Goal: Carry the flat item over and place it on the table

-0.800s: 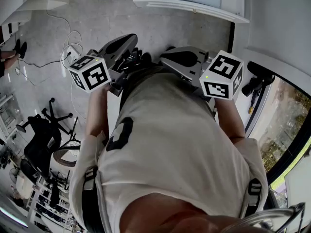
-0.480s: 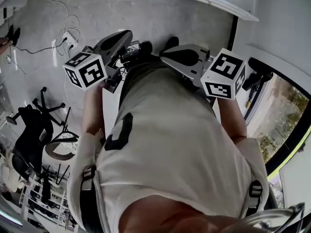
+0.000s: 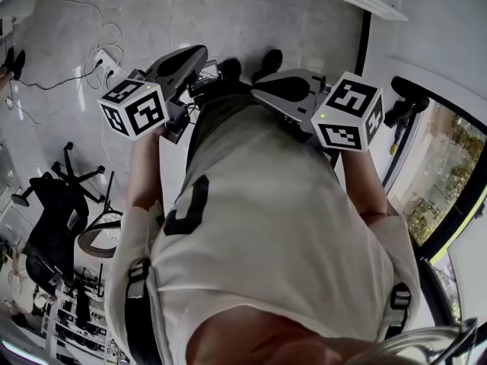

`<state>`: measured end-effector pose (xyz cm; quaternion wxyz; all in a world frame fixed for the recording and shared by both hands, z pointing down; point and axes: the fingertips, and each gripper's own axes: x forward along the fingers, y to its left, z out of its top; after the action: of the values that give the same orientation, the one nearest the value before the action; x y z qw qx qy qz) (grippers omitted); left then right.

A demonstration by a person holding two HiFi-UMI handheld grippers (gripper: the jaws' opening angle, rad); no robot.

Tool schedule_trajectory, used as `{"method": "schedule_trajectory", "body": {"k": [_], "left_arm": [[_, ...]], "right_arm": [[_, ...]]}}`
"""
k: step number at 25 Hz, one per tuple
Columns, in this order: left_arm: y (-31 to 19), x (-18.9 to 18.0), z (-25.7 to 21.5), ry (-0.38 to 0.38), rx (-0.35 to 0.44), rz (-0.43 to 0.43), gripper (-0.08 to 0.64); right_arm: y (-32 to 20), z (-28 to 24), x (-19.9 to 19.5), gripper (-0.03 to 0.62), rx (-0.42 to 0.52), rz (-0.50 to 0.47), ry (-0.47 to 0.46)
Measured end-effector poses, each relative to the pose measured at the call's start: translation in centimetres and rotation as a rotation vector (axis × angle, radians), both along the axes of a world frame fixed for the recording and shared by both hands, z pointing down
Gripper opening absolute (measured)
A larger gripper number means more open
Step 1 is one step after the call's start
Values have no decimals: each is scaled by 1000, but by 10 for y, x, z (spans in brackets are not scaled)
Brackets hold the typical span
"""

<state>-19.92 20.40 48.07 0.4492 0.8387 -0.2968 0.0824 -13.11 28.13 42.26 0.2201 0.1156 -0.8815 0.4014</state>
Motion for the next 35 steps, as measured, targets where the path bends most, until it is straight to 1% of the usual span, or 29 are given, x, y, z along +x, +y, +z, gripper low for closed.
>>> {"method": "schedule_trajectory", "body": {"k": [6, 11, 20, 23, 28, 33, 35], "left_arm": [[-2, 7, -3, -7, 16, 37, 20], [-3, 13, -6, -8, 19, 59, 20], [-6, 23, -18, -64, 63, 99, 20], [-11, 38, -21, -85, 70, 109, 21], [-16, 79, -19, -133, 89, 141, 21], [-23, 106, -21, -170, 98, 152, 20], [-27, 122, -24, -187, 121, 155, 20]], "right_arm": [[2, 0, 6, 11, -6, 38, 9], [1, 0, 5, 11, -2, 36, 14], [-2, -7, 10, 11, 12, 59, -10], [-7, -9, 25, 11, 12, 73, -31], [-17, -6, 62, 11, 11, 108, -80], [-27, -9, 81, 11, 36, 133, -109], [-32, -12, 92, 11, 58, 142, -119]]}}
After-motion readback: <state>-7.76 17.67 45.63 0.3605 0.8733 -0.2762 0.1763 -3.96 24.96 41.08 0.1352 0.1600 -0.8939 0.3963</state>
